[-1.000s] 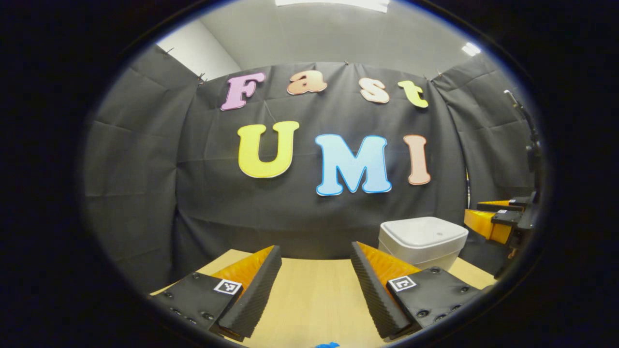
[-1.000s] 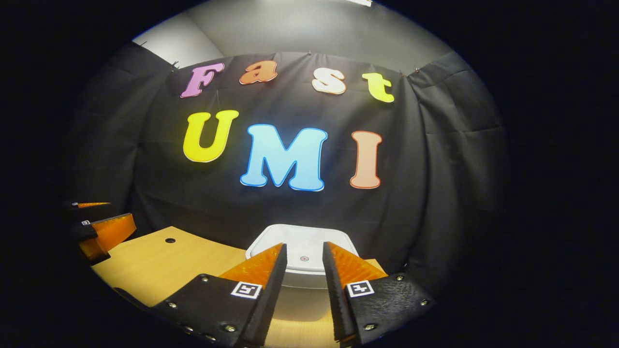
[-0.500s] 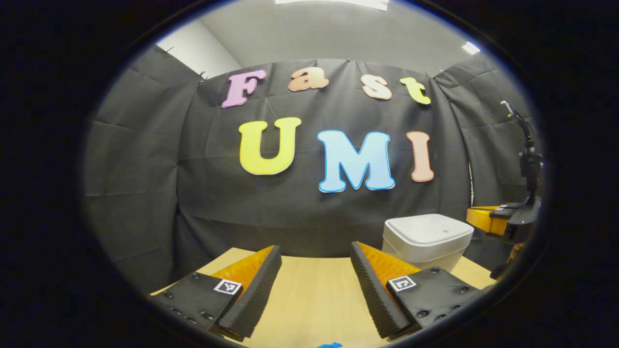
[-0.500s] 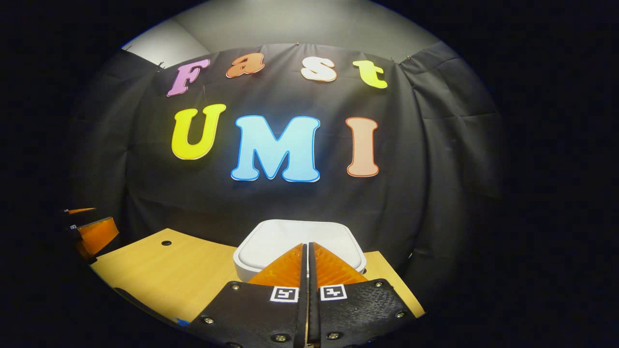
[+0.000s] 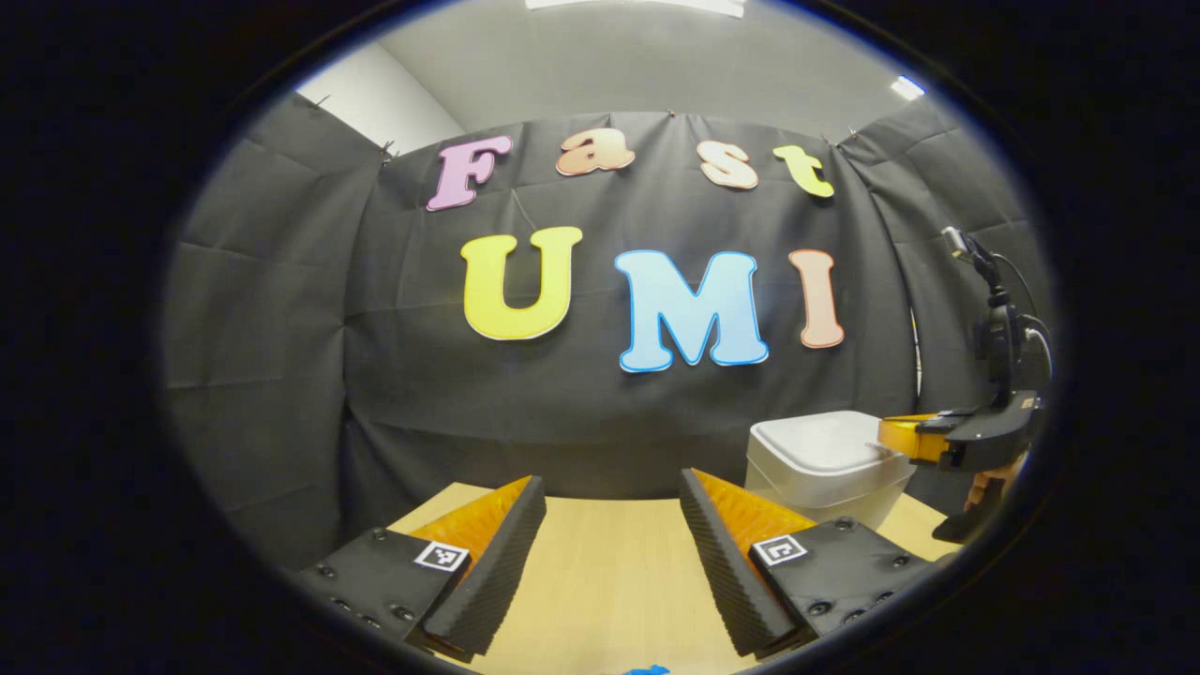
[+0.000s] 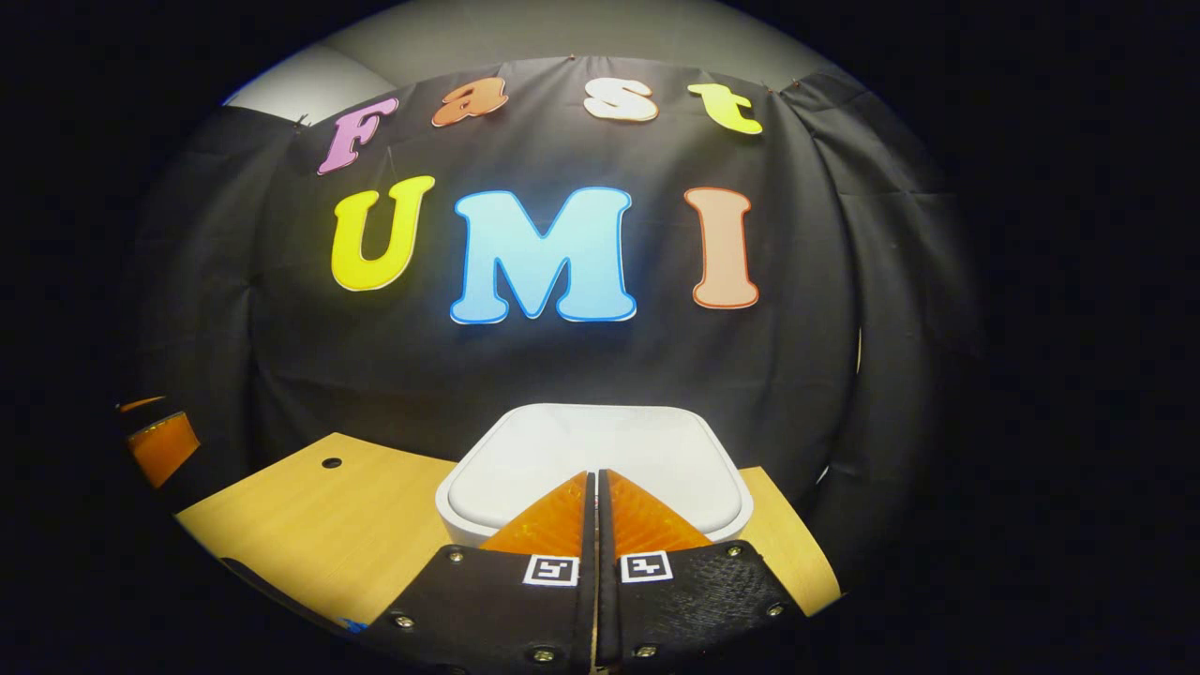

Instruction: Press the lid of the desktop garbage bin to open it, pick up the crumpled paper on the desktop and throw it into the bin, then pick up the pop can on the desktop and drop it into the bin, and finally close the garbage bin lid.

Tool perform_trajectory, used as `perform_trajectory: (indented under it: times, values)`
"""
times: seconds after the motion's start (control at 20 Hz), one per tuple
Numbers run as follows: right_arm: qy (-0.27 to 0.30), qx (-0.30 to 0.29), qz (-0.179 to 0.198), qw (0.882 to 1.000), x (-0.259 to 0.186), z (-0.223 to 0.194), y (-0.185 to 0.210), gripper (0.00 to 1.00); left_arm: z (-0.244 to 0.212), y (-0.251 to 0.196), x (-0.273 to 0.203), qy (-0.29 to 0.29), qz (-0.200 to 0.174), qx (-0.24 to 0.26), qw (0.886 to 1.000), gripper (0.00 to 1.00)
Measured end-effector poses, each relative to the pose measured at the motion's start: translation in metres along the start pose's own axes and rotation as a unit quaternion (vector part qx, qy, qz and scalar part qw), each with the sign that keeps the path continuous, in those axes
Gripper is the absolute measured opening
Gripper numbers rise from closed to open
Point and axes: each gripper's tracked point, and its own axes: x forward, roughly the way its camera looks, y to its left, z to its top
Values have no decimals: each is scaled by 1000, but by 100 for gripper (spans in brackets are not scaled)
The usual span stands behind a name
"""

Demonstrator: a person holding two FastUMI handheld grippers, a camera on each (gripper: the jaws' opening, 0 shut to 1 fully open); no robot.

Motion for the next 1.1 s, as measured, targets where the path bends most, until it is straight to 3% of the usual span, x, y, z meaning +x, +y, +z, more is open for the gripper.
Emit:
perform_trajectory:
  times: [0.6, 0.85, 1.1]
  values:
    - [18, -17, 1, 1000, 1, -11, -4, 3, -4, 10, 0, 6, 16, -8, 1000, 100]
    - [-12, 21, 13, 1000, -3, 12, -6, 2, -9, 15, -4, 11, 22, -13, 1000, 100]
    - [-65, -19, -7, 998, -7, 50, -12, 3, -11, 17, -9, 14, 27, -17, 999, 100]
